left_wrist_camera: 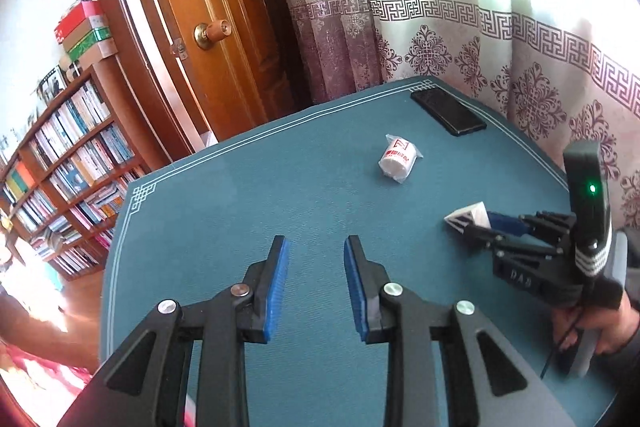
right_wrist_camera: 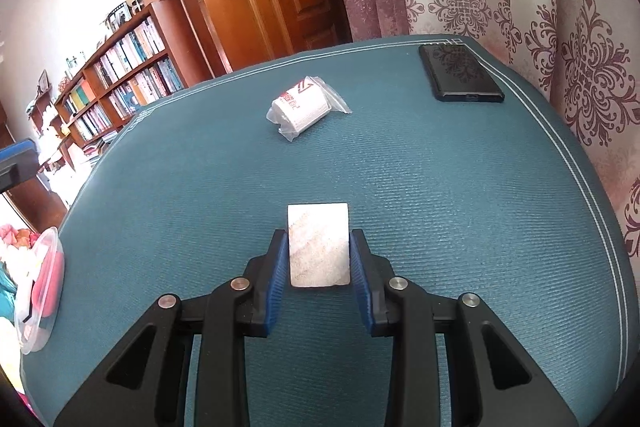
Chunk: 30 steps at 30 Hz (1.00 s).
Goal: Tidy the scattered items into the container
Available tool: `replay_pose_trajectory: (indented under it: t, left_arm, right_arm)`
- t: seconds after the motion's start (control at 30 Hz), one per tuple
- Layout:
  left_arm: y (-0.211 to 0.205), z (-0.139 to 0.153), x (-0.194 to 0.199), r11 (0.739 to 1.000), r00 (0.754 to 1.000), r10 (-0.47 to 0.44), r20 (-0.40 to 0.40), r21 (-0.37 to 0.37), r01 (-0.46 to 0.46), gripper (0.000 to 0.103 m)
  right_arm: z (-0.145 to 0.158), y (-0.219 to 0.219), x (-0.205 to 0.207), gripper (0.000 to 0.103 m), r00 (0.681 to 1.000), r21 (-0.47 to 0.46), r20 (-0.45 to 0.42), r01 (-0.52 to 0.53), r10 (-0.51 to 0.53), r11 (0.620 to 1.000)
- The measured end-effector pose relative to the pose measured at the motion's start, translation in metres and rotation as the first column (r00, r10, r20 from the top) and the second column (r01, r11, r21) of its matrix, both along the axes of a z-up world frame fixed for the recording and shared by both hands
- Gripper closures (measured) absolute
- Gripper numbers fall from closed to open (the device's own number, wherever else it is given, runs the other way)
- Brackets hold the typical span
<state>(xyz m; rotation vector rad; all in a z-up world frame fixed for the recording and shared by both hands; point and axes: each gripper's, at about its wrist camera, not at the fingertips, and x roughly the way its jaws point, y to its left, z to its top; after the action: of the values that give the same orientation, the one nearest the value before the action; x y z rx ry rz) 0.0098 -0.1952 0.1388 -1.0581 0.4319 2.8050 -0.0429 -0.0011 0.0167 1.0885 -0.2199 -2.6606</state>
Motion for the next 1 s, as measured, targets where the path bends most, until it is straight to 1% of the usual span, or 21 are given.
replay_pose_trajectory:
  t: [0.07, 0.2, 0.23, 0.3, 0.4, 0.47, 0.5, 0.57, 0.63, 0.73, 0.83, 0.9, 1.0]
  left_arm:
    - [-0.018, 0.010, 0.009, 1.000, 1.000, 0.030, 0.007, 0.007, -0.030, 0.071]
    - [-0.048, 0.028, 0.024, 0.990, 0.994, 0.111, -0.003, 0.086, -0.110, 0.071]
    - [-0.051, 0.030, 0.027, 0.988, 0.992, 0.125, -0.010, 0.093, -0.124, 0.071]
    - [-0.050, 0.032, 0.033, 0.988, 0.991, 0.135, -0.022, 0.080, -0.133, 0.071]
    - [-0.038, 0.030, 0.042, 0.993, 0.994, 0.108, -0.021, 0.053, -0.107, 0.071]
    - [-0.027, 0.028, 0.048, 0.996, 0.997, 0.076, -0.018, 0.038, -0.076, 0.071]
    - [-0.021, 0.027, 0.050, 0.998, 0.998, 0.062, -0.017, 0.029, -0.061, 0.070]
    - [-0.010, 0.023, 0.053, 0.999, 0.999, 0.036, -0.008, 0.007, -0.036, 0.068]
    - [-0.002, 0.019, 0.052, 1.000, 1.000, 0.018, 0.005, -0.007, -0.018, 0.068]
    - [0.004, 0.018, 0.044, 1.000, 1.000, -0.008, 0.022, 0.021, 0.008, 0.068]
    - [0.003, 0.017, 0.032, 0.998, 0.999, -0.016, 0.045, 0.058, 0.013, 0.068]
    - [0.008, 0.014, 0.027, 0.998, 0.999, -0.021, 0.049, 0.053, 0.019, 0.068]
    - [0.012, 0.012, 0.023, 0.999, 0.998, -0.035, 0.055, 0.041, 0.033, 0.068]
  right_arm:
    - [0.002, -0.003, 0.001, 0.070, 1.000, 0.015, -0.011, -0.005, 0.005, 1.000]
    - [0.003, -0.009, 0.003, 0.070, 1.000, 0.034, -0.024, -0.020, 0.021, 0.999]
    - [0.003, -0.011, 0.004, 0.070, 0.999, 0.039, -0.027, -0.023, 0.024, 0.999]
    - [0.004, -0.013, 0.005, 0.071, 0.999, 0.051, -0.037, -0.033, 0.035, 0.998]
    - [0.008, -0.018, 0.008, 0.071, 0.996, 0.083, -0.074, -0.047, 0.054, 0.995]
    - [0.007, -0.019, 0.011, 0.071, 0.989, 0.095, -0.127, -0.062, 0.074, 0.993]
    - [0.004, -0.017, 0.009, 0.071, 0.991, 0.086, -0.111, -0.065, 0.074, 0.994]
    - [0.003, -0.007, 0.005, 0.071, 0.993, 0.037, -0.099, -0.061, 0.065, 0.997]
    - [0.002, 0.003, -0.001, 0.071, 0.995, 0.012, -0.089, -0.037, 0.038, 0.999]
    - [-0.004, 0.010, -0.011, 0.071, 0.998, -0.017, -0.058, -0.014, 0.013, 1.000]
    - [-0.008, 0.013, -0.019, 0.071, 0.999, -0.033, -0.035, -0.006, 0.005, 0.999]
    - [-0.011, 0.017, -0.025, 0.071, 1.000, -0.050, -0.026, 0.007, -0.008, 0.999]
    - [-0.019, 0.023, -0.031, 0.071, 0.999, -0.093, 0.020, 0.027, -0.025, 0.995]
